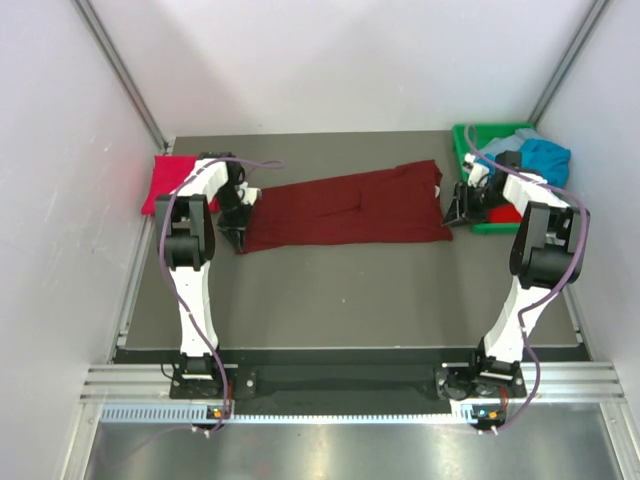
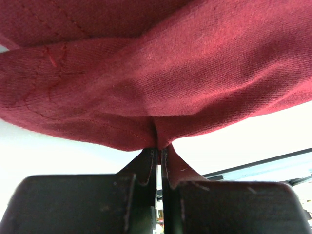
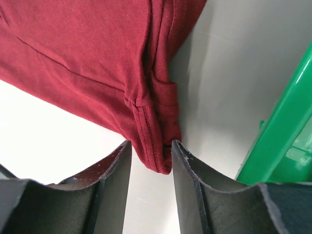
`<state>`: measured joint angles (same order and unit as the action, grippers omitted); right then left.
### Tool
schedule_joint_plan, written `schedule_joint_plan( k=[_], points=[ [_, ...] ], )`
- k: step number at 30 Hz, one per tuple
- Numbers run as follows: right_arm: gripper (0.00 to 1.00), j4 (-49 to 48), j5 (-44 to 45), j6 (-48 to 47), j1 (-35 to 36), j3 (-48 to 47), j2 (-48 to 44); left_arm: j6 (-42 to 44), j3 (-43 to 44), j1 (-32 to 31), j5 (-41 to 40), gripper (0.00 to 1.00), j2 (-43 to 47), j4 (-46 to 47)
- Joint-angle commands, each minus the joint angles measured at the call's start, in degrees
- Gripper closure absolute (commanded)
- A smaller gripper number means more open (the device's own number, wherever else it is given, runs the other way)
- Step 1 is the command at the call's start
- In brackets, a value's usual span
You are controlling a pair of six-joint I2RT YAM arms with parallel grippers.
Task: Fold and stack the t-shirts
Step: Fold the tshirt
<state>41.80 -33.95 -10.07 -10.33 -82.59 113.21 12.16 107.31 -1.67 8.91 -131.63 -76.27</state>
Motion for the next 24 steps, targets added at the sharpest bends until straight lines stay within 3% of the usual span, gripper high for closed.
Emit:
schedule_joint_plan(
  k=[1,13,20,24],
  points=[
    [0.61,-0.2,-0.3,-1.1,-0.7,-0.6,-2.2,0.5,-0.1,-0.3,0.4,1.0,3.4,-2.0],
    [0.64,2.3,-1.1,-2.2,-0.8,0.8,-0.7,0.6,-0.3,-0.3,0.6,1.0,3.6,-1.8],
    [0.92,2.2,-1.4,-2.2,-1.1,0.5,-0.7,0.7,-0.5,-0.2,0.1,1.0,4.0,-1.9],
    [1.0,2.4,-0.7,-2.7,-1.7,0.1,-1.3,1.2,-0.5,0.1,0.1,1.0,4.1,-2.2]
  ],
)
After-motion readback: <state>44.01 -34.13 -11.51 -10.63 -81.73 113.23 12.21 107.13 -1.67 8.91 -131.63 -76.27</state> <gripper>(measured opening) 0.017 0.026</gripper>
